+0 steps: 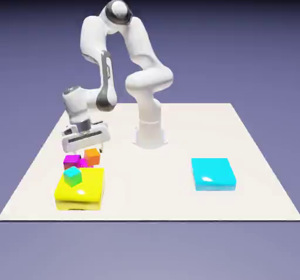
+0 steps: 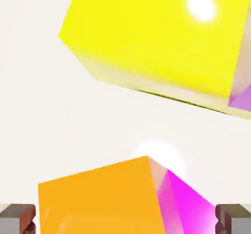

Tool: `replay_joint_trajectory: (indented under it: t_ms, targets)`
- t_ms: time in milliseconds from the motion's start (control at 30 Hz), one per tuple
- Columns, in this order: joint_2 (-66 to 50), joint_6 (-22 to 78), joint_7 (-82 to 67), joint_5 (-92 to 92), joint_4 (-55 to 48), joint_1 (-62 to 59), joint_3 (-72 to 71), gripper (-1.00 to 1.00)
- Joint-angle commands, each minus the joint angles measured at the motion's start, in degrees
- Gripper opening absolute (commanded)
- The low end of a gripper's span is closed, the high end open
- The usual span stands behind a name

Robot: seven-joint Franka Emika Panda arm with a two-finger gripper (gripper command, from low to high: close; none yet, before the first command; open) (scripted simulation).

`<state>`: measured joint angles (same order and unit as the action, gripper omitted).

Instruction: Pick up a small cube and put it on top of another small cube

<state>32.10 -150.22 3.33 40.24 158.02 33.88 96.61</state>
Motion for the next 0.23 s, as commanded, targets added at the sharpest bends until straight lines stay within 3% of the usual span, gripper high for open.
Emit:
replay_joint_trajectory:
  t_ms: [0,200]
  targets:
    - [1.17,1.19,1.54,2.19,-0.12,-2.08,-1.67,1.00]
    - [7.68,7.81,10.10,14.33,-0.81,-13.60,-10.92,1.00]
